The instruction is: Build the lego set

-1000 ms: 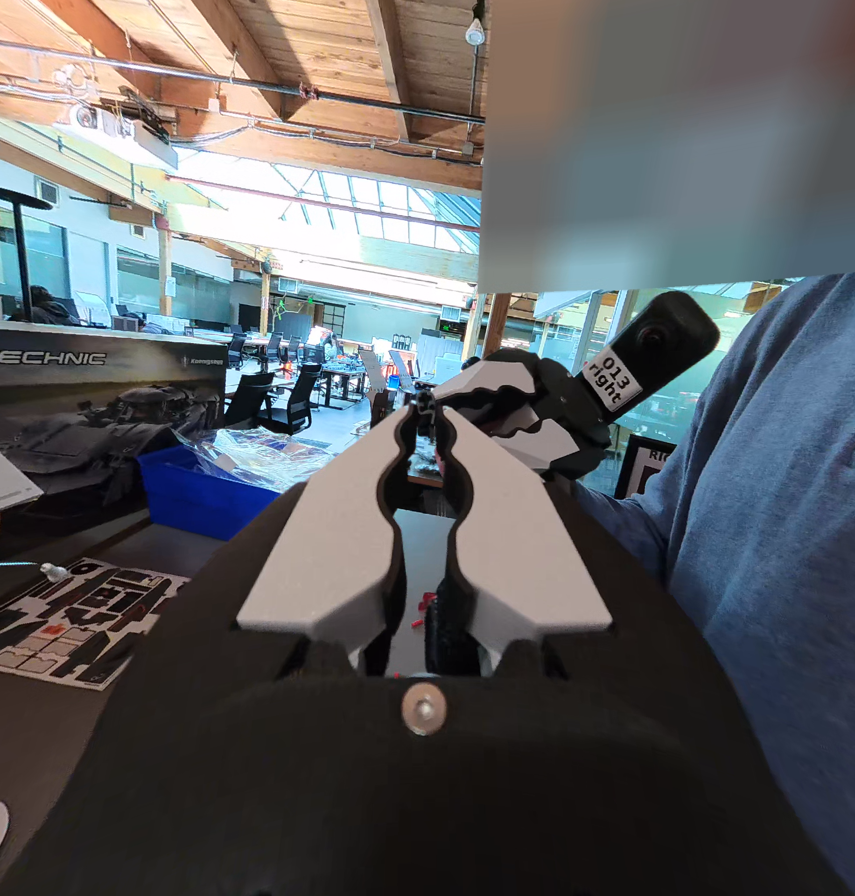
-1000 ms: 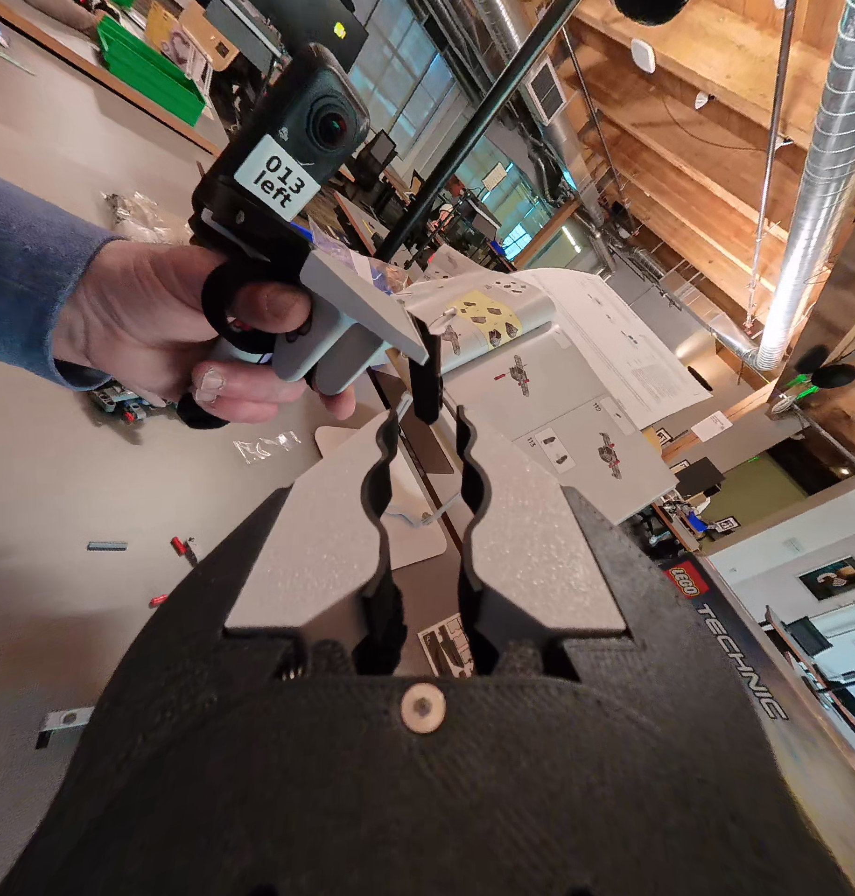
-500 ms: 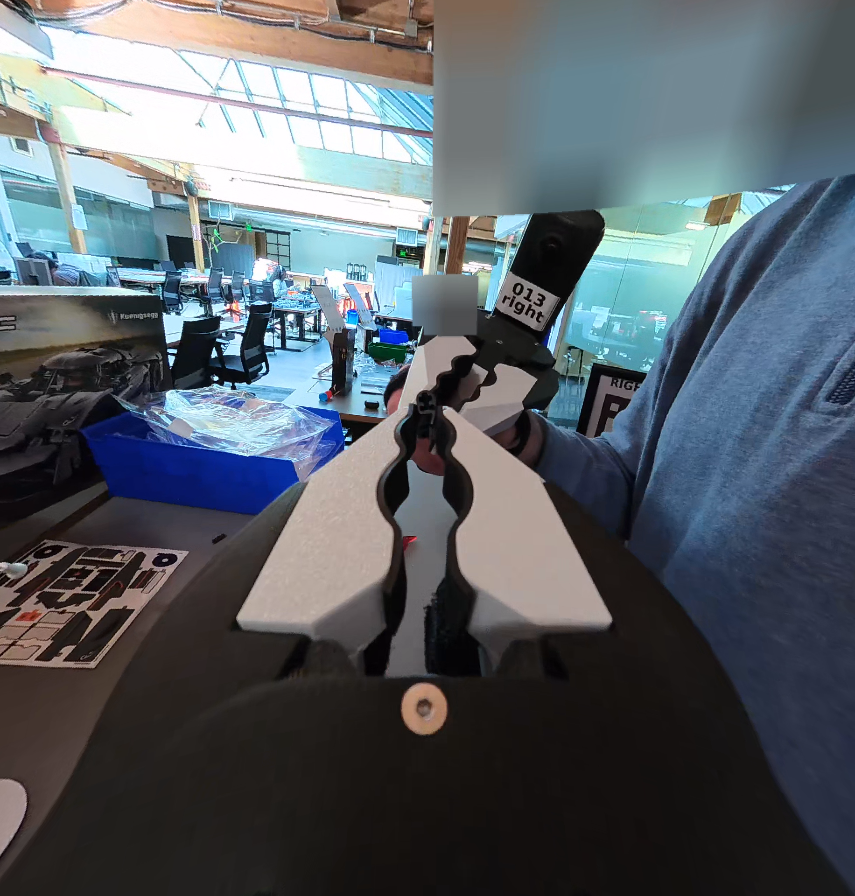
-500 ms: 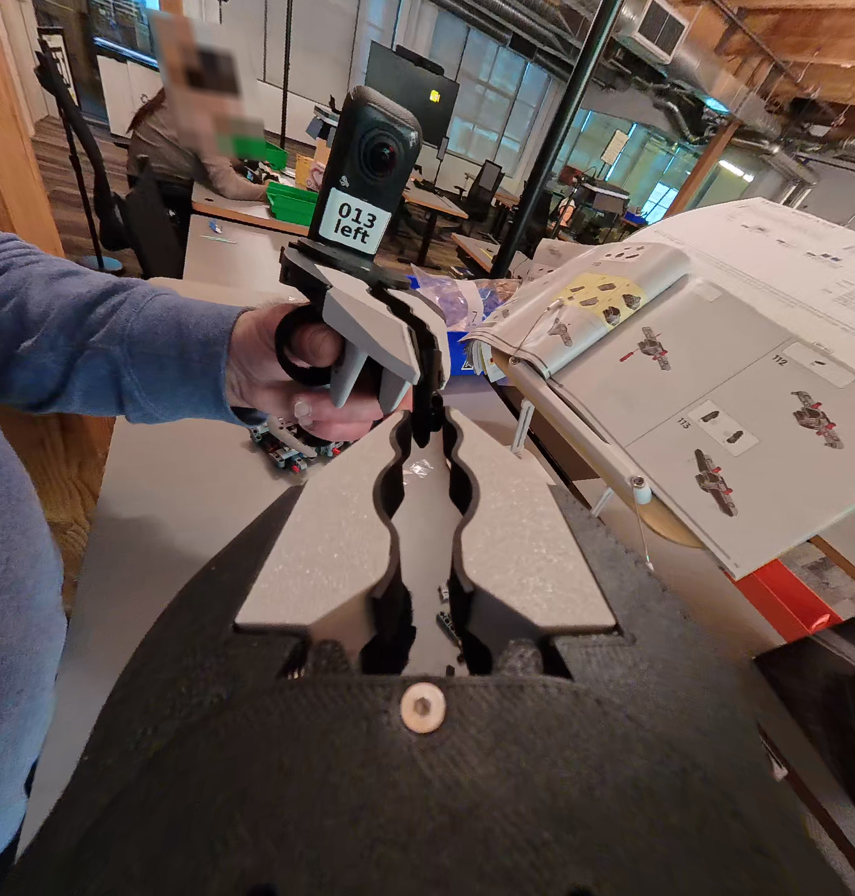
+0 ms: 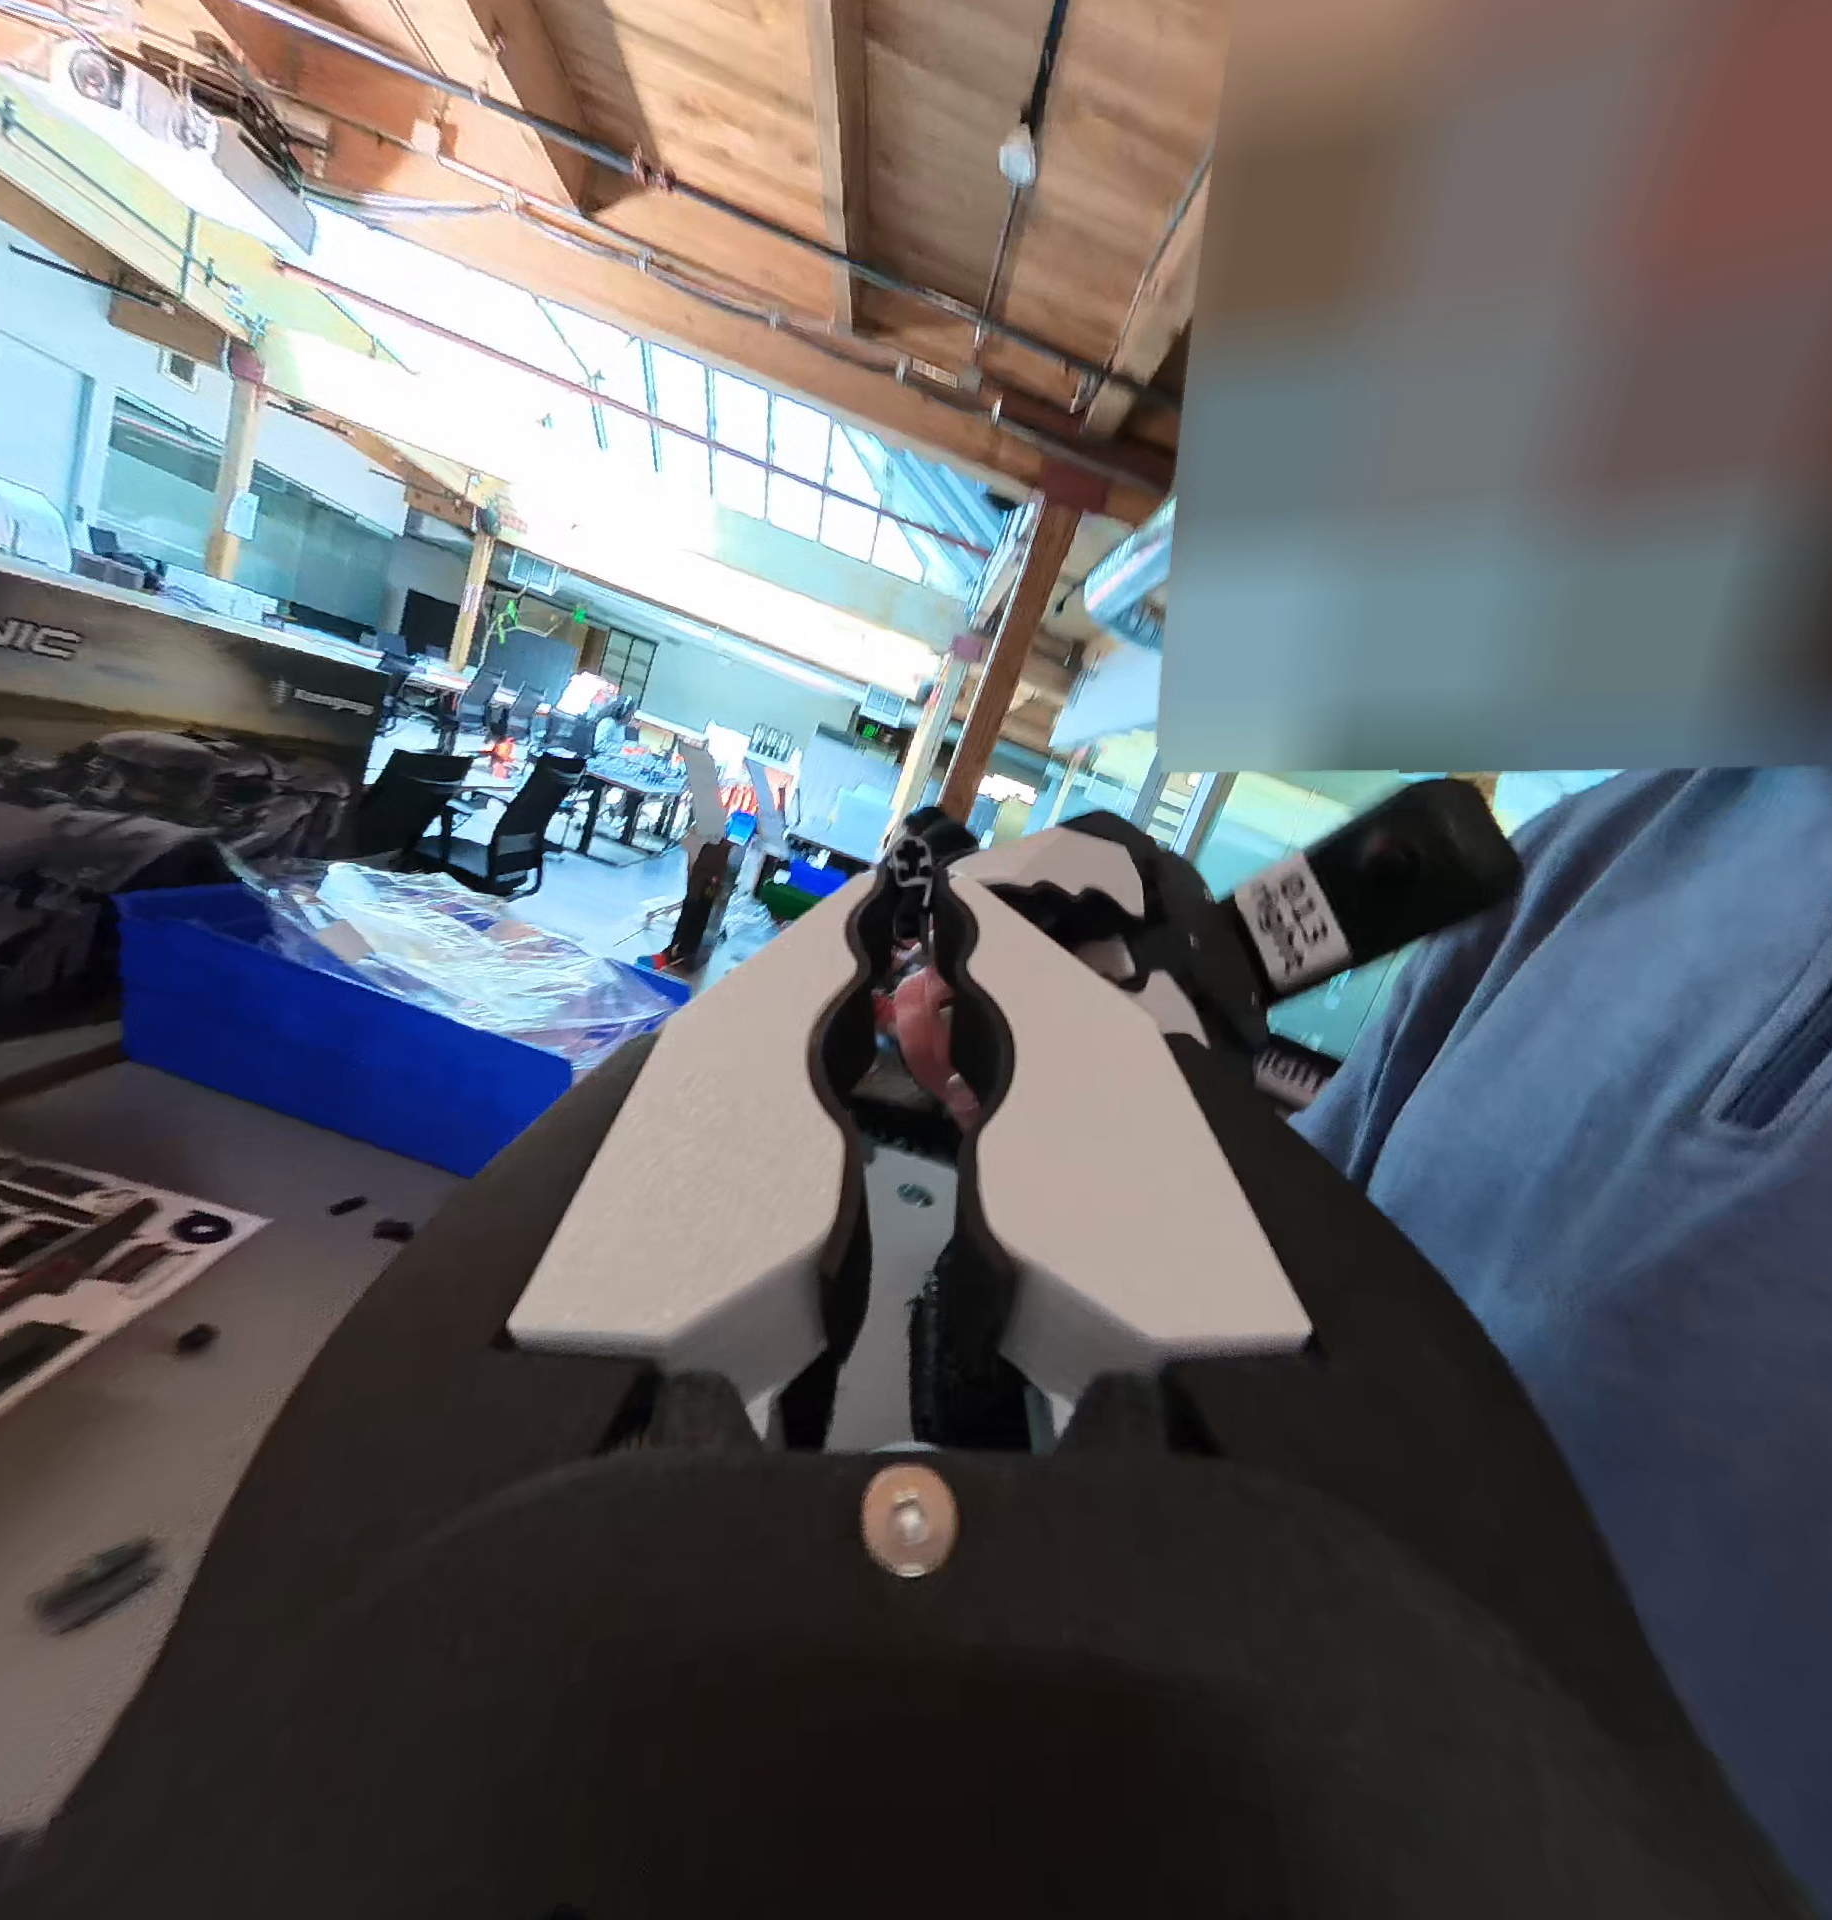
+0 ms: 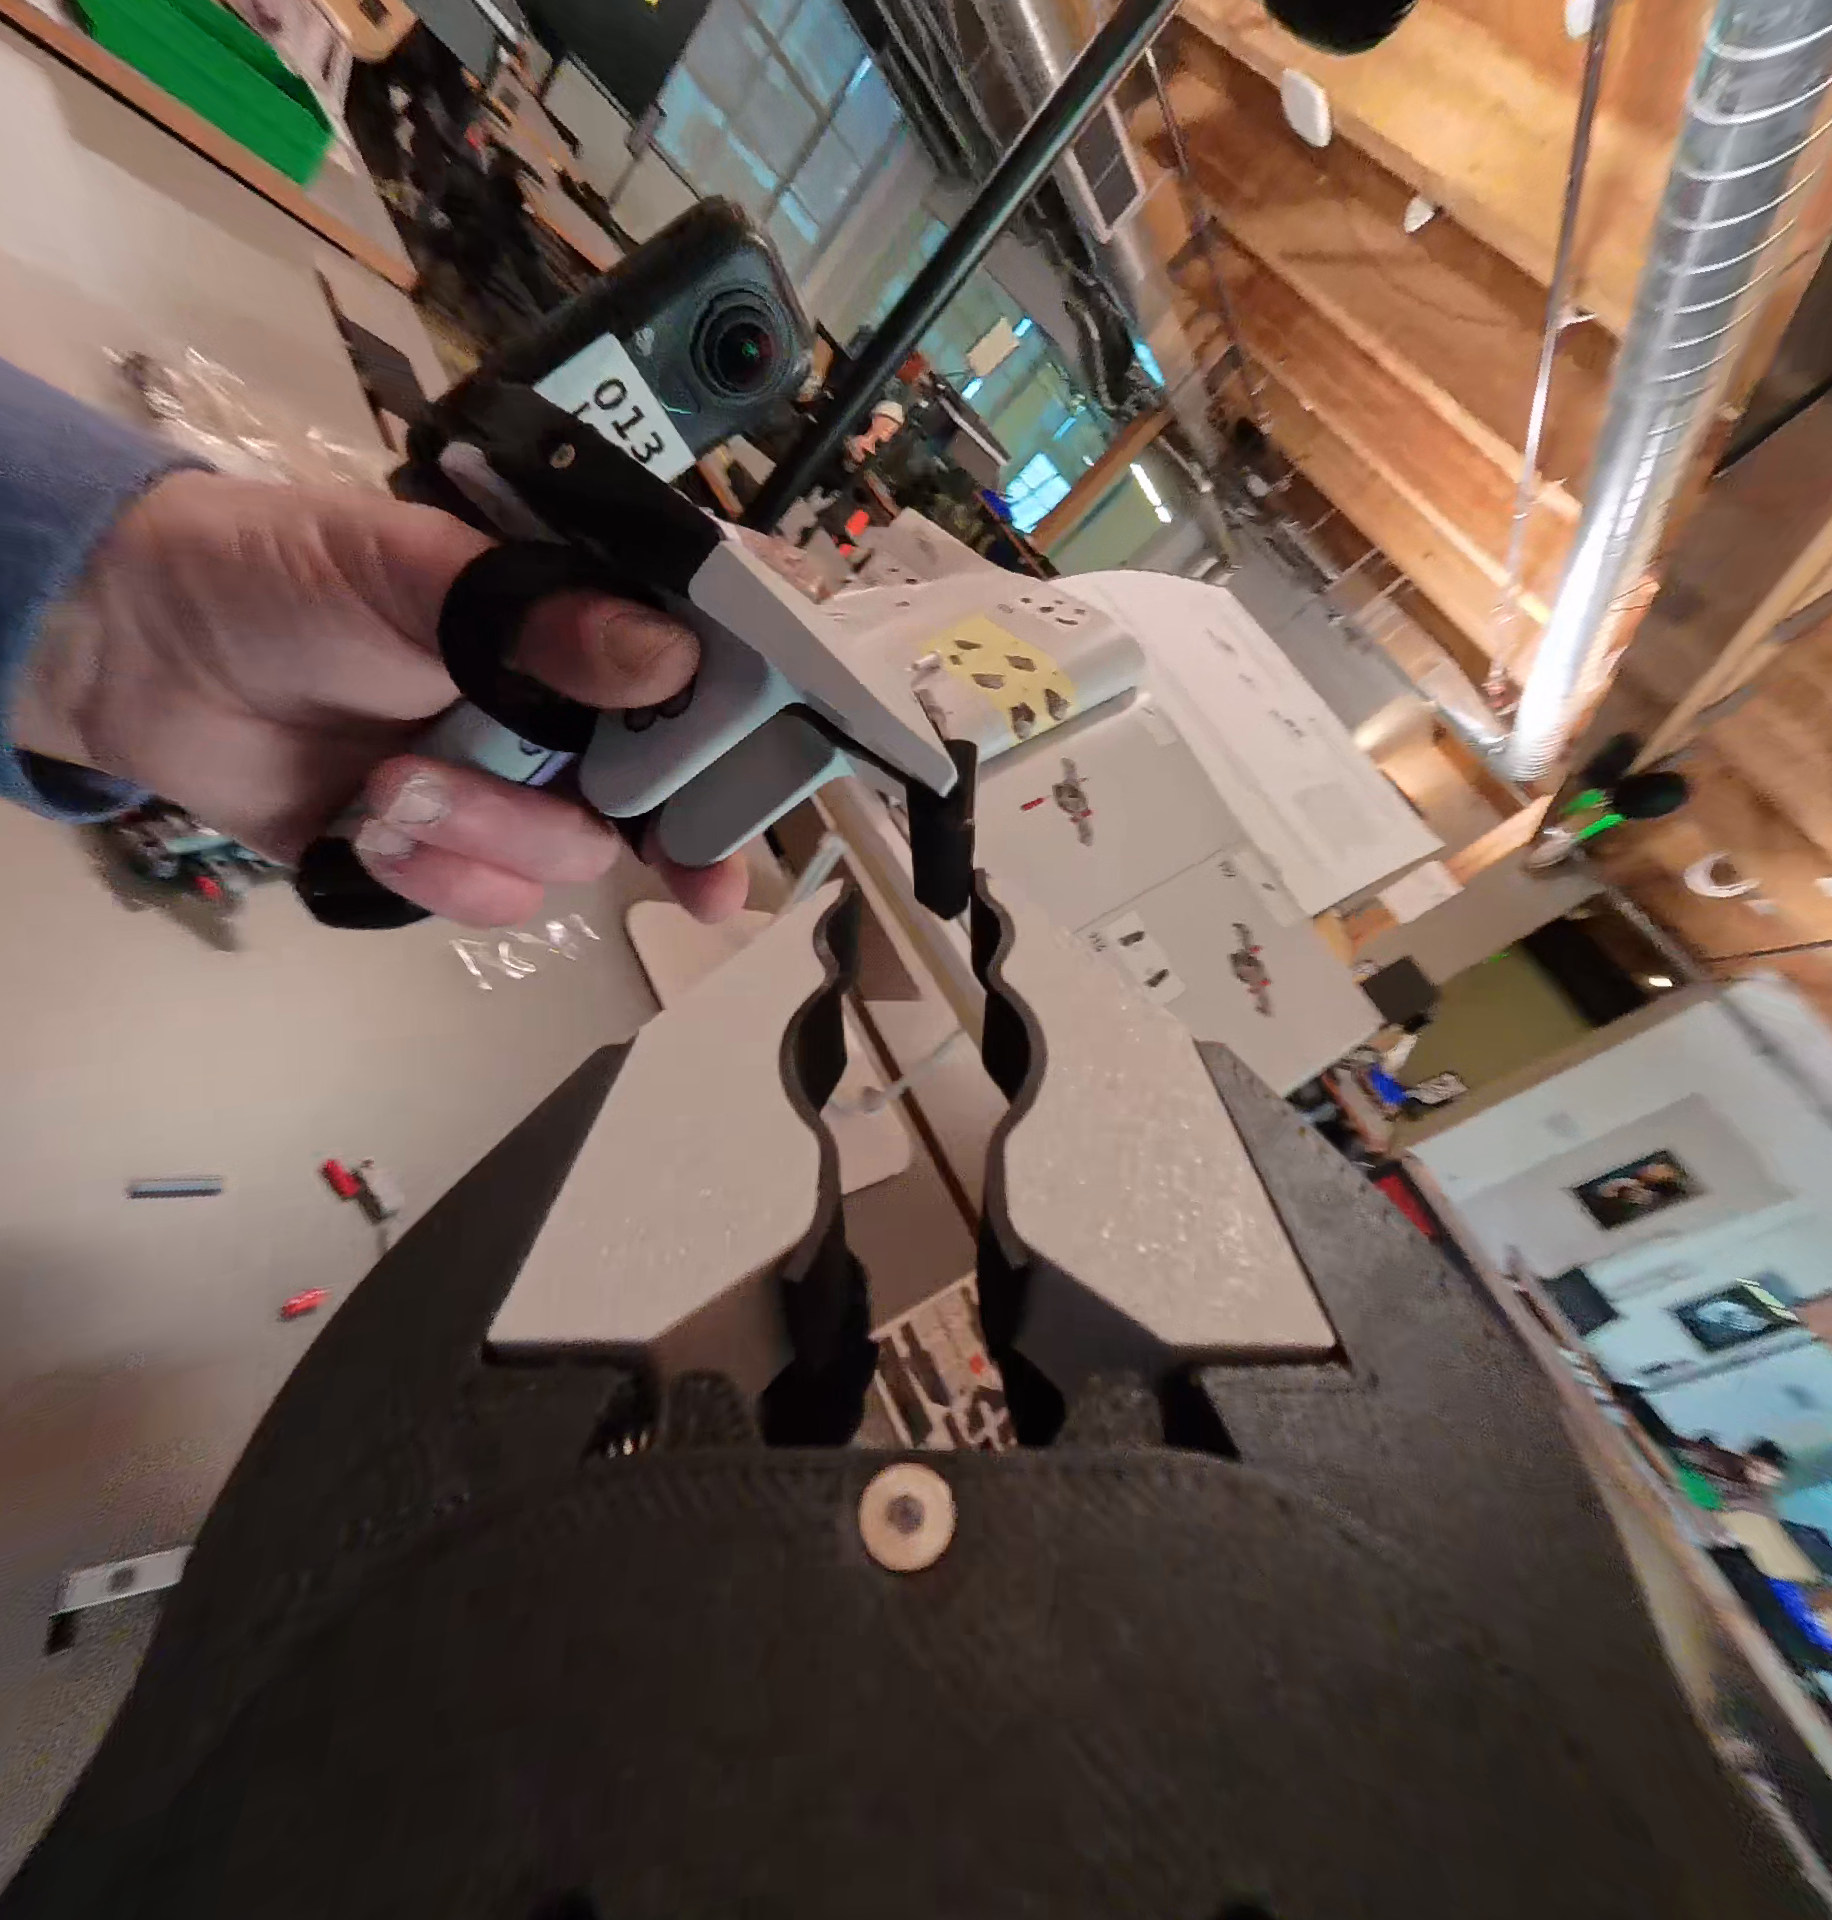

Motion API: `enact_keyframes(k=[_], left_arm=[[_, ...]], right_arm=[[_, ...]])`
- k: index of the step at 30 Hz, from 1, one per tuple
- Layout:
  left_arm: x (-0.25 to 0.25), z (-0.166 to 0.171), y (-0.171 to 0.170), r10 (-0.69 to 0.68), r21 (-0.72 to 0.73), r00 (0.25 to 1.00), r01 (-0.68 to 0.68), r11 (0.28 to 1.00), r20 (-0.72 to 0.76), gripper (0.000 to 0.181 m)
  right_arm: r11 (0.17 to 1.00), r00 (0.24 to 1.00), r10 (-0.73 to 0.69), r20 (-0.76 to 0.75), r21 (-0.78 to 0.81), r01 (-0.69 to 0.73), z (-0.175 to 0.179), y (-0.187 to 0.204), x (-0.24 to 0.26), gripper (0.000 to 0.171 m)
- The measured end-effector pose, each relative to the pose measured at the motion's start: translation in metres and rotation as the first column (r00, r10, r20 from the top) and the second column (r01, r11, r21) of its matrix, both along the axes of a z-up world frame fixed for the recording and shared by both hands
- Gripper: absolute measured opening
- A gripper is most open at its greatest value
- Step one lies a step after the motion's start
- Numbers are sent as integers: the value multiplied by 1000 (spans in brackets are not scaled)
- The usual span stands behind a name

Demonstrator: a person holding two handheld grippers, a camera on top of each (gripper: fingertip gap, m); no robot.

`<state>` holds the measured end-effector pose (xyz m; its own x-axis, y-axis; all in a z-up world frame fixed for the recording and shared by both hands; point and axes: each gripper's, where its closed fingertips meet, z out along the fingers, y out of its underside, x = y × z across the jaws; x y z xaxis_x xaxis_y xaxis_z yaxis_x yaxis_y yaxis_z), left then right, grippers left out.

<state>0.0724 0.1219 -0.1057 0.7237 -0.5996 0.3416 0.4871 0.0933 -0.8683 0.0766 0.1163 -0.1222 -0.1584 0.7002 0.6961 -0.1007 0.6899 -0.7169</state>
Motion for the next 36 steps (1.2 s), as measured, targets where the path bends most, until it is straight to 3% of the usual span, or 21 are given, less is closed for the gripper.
enact_keyframes(k=[6, 13, 22, 25, 36], left_arm=[[-6, -13, 12, 78, -137, 976, -50, 989, 205, 5], [-14, -35, 15, 112, -250, 857, 21, 968, 503, 5], [-11, -40, 15, 81, -258, 810, 89, 962, 581, 5], [-9, -39, 15, 73, -257, 808, 98, 962, 584, 5], [-7, -48, 17, 63, -280, 757, 161, 946, 650, 5]], right_arm=[[985, 993, -110, -50, 128, 115, -7, 4, -10, 16], [972, 993, -115, -24, 204, 118, -26, 8, -17, 1], [977, 995, -96, -10, 193, 97, -28, 4, -14, 0], [977, 995, -100, 5, 187, 97, -30, 8, -9, 10], [953, 987, -157, -11, 259, 155, -35, 15, -10, 4]])
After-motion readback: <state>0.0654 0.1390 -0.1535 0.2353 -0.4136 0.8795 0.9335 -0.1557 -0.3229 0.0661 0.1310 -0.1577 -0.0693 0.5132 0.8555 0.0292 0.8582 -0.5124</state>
